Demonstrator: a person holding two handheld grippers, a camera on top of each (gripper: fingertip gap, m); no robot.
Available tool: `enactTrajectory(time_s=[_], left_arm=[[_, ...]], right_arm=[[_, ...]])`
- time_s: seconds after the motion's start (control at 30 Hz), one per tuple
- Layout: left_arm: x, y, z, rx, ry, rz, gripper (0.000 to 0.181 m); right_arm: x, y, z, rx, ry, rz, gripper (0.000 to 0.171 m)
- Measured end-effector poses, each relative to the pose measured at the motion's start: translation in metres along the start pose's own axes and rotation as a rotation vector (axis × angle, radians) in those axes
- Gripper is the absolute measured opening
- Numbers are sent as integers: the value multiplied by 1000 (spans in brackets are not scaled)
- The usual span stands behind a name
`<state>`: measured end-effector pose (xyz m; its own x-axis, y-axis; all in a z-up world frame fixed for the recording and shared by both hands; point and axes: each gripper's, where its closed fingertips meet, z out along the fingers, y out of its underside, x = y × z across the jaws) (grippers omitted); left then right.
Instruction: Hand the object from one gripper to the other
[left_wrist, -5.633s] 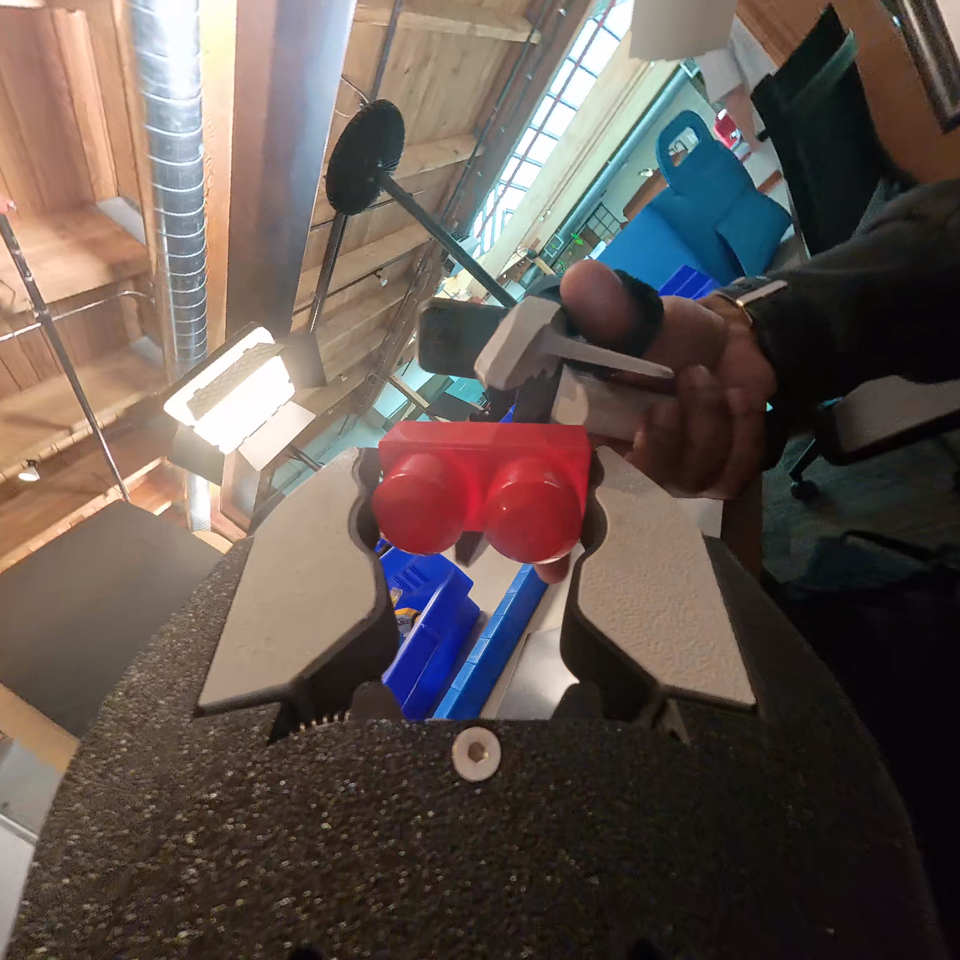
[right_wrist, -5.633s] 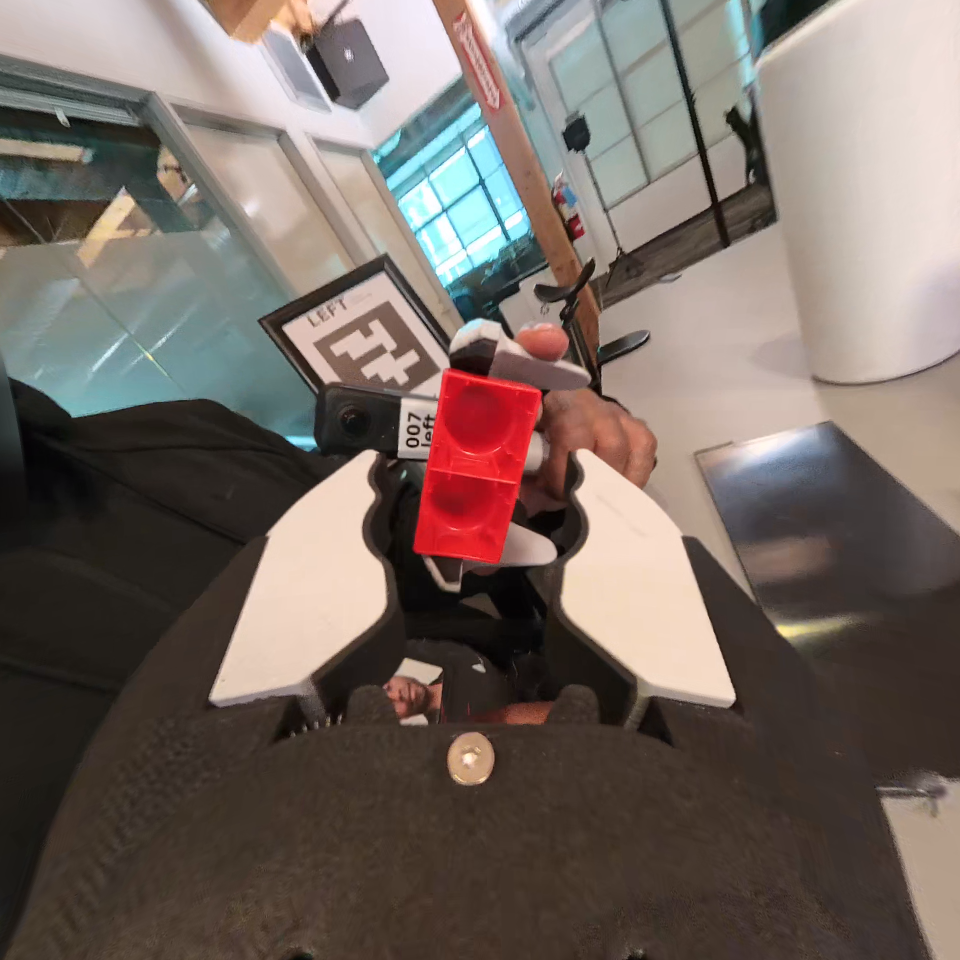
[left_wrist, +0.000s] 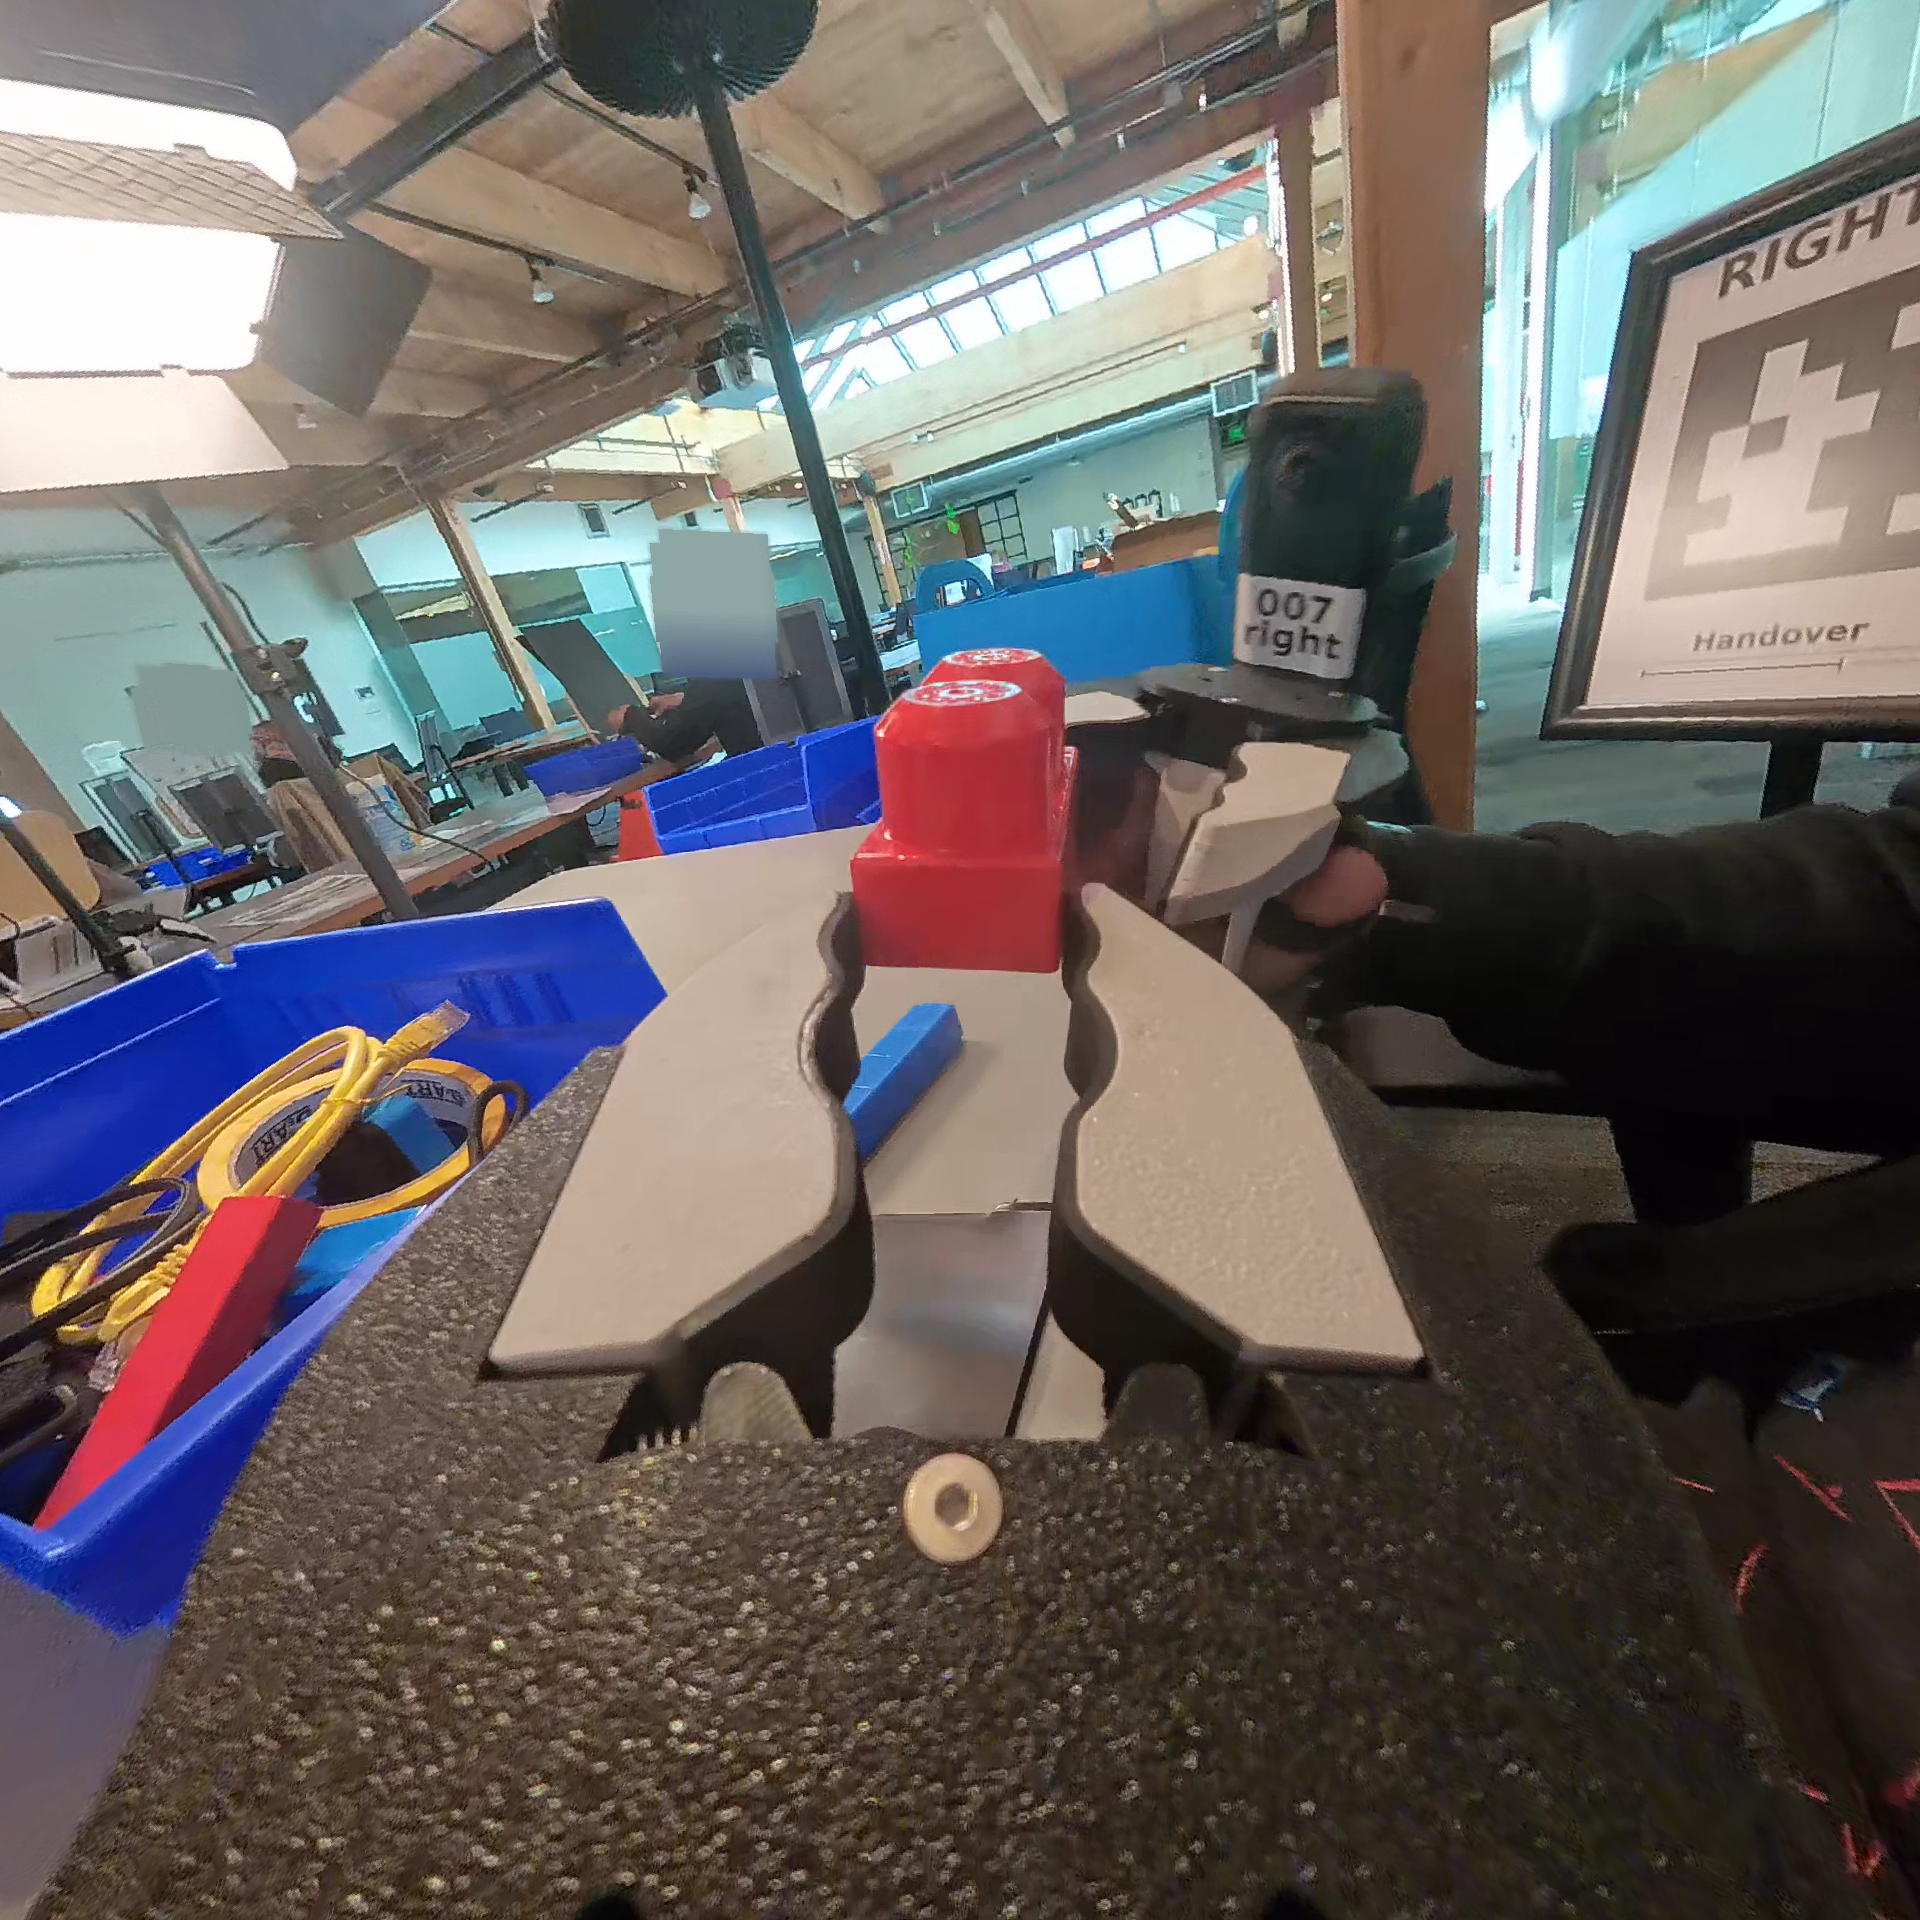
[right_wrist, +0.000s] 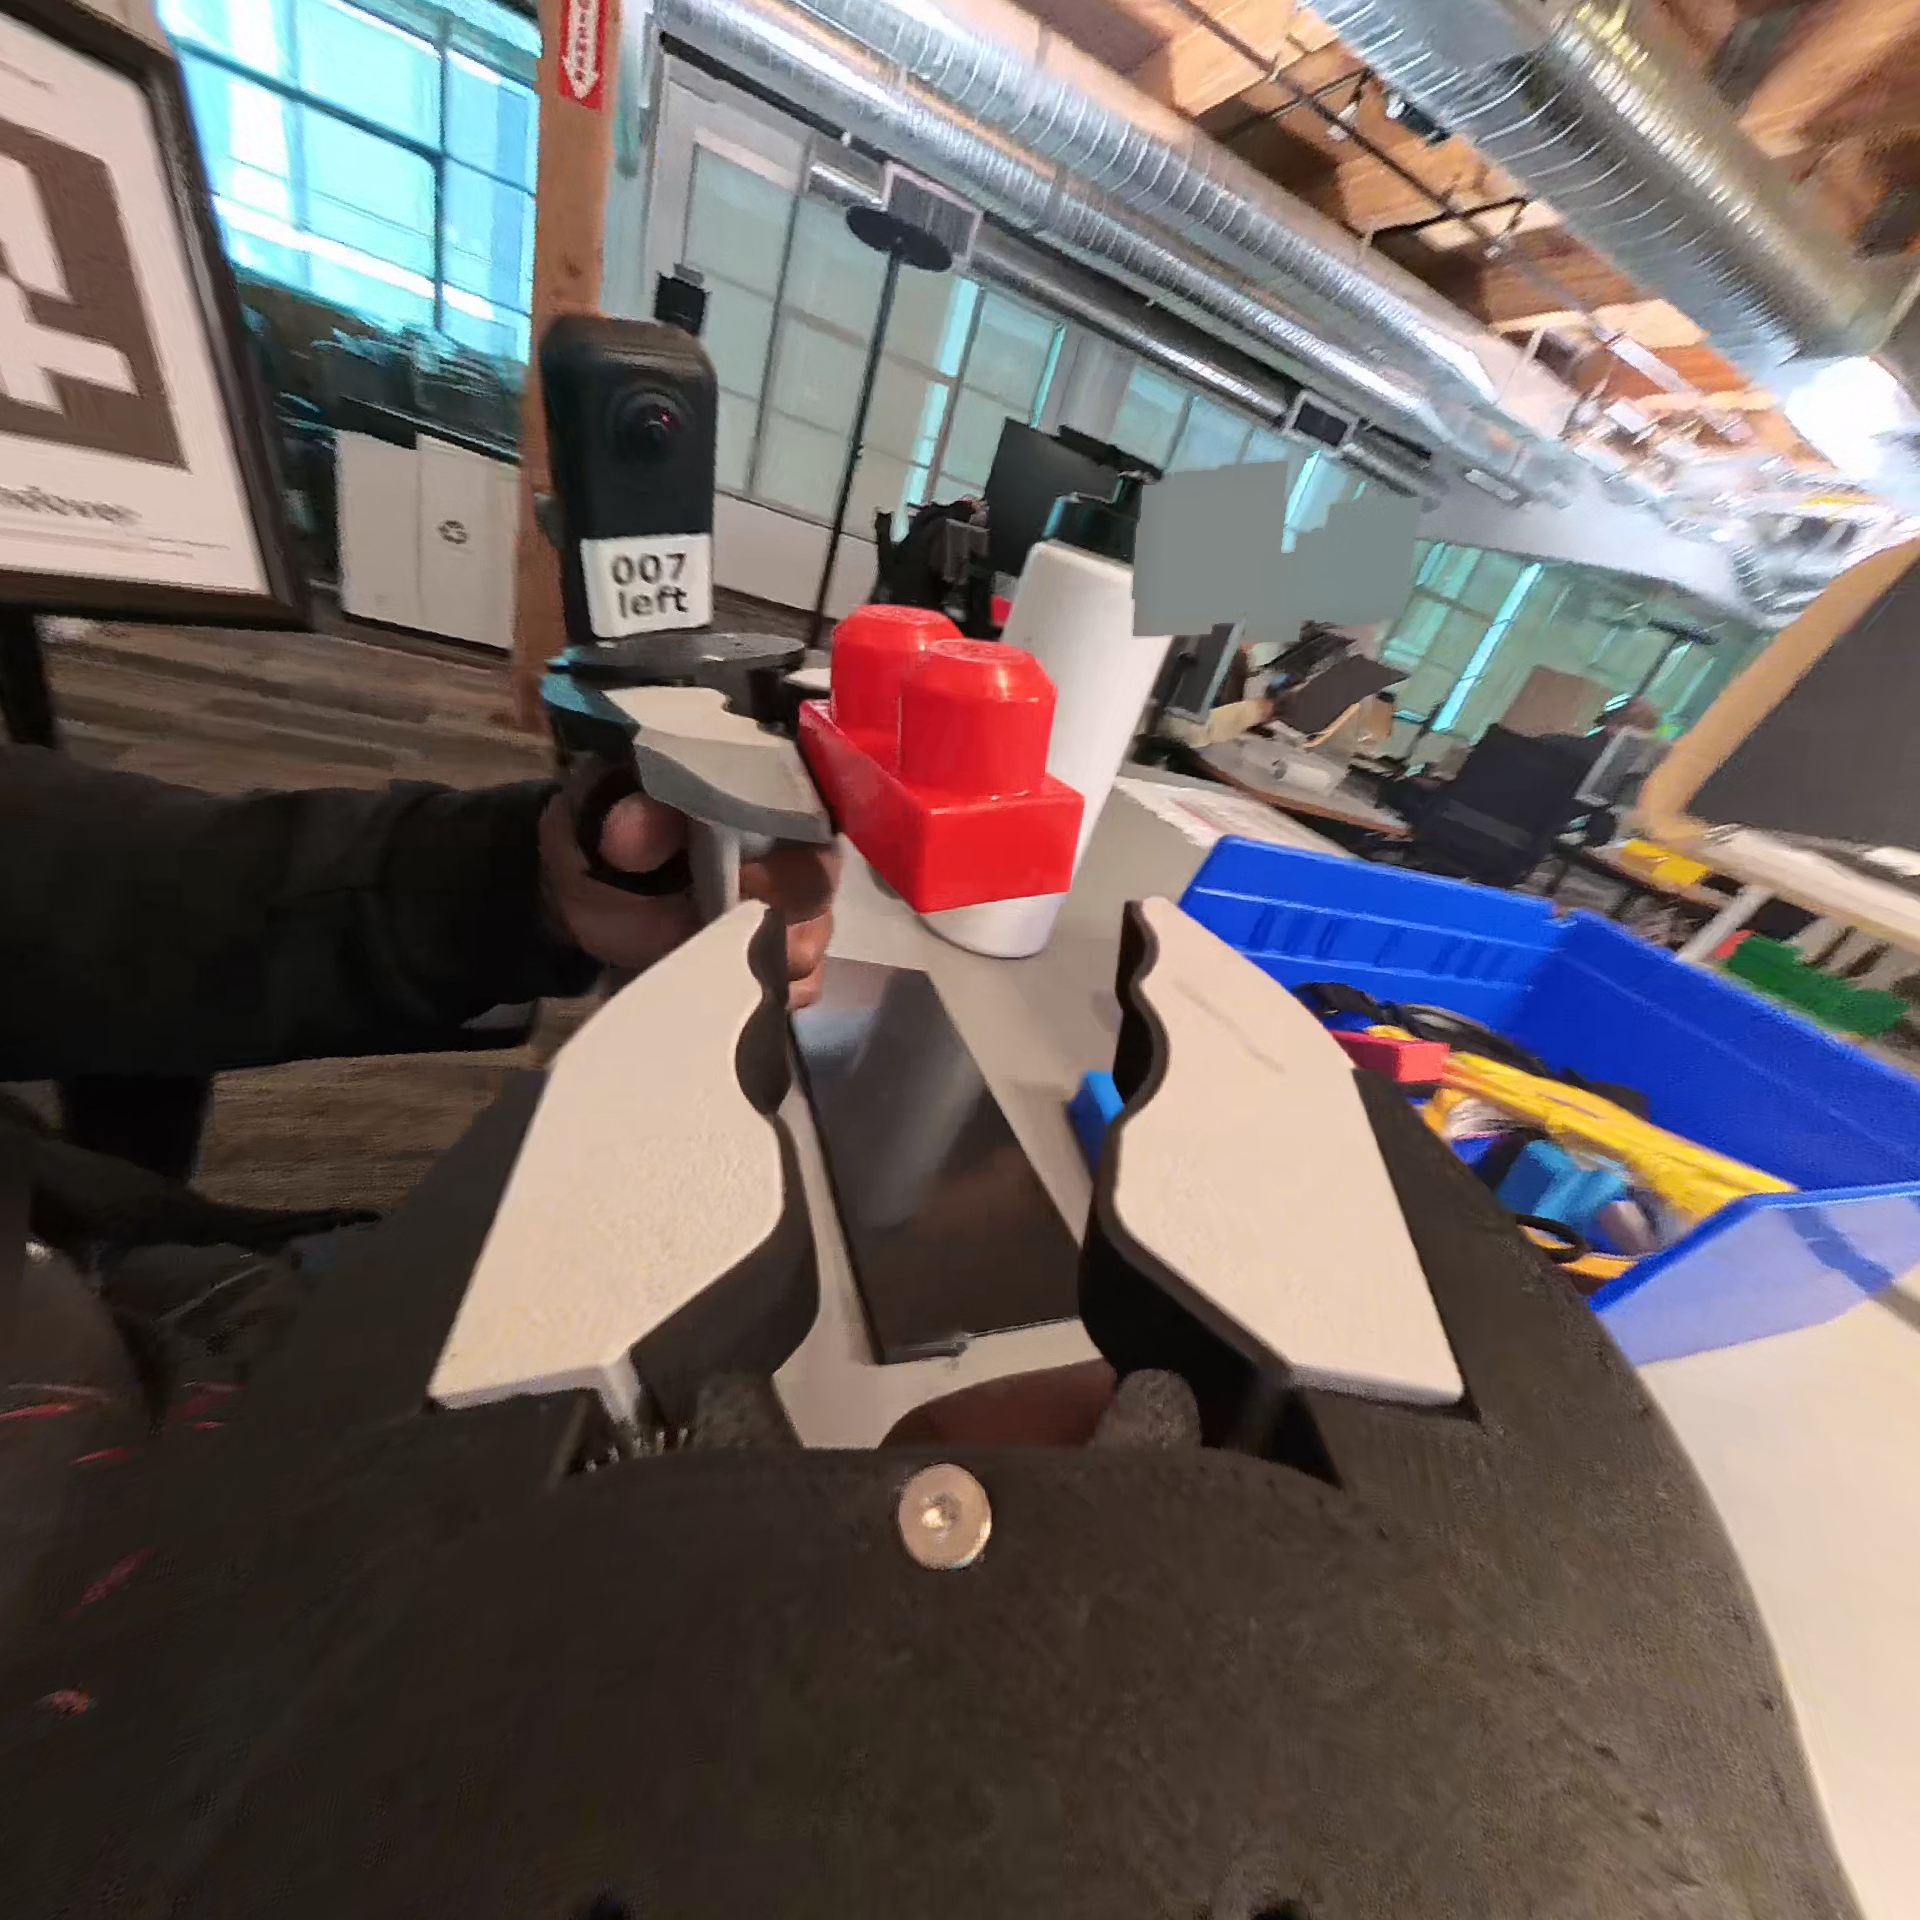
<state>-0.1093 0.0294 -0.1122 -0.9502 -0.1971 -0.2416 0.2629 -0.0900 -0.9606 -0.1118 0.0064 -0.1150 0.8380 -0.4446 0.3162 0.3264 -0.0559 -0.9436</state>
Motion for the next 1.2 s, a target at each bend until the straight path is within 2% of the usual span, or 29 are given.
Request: enactTrajectory(time_s=[0.13,0.3,0.5,0.63,0.8,0.97,1.2], left_arm=[[-7,6,5,-45,-80,66,37],[-27,25,9,-206,-333,477,38],[-40,15,5,-205,-494,712,38],[-36,12,5,-213,-527,859,38],[-34,32,9,-348,-511,1073,38],[-23,40,16,-365,-447,1154,38],[-21,48,19,-402,-417,1215,37]], right_arm=[[5,6,3,-49,147,-242,63],[17,-6,-3,-8,304,-402,56],[12,1,0,-43,287,-477,49],[8,8,4,-84,283,-534,48],[4,20,9,-154,296,-652,48],[3,34,14,-236,299,-737,47],[6,39,14,-255,295,-725,41]])
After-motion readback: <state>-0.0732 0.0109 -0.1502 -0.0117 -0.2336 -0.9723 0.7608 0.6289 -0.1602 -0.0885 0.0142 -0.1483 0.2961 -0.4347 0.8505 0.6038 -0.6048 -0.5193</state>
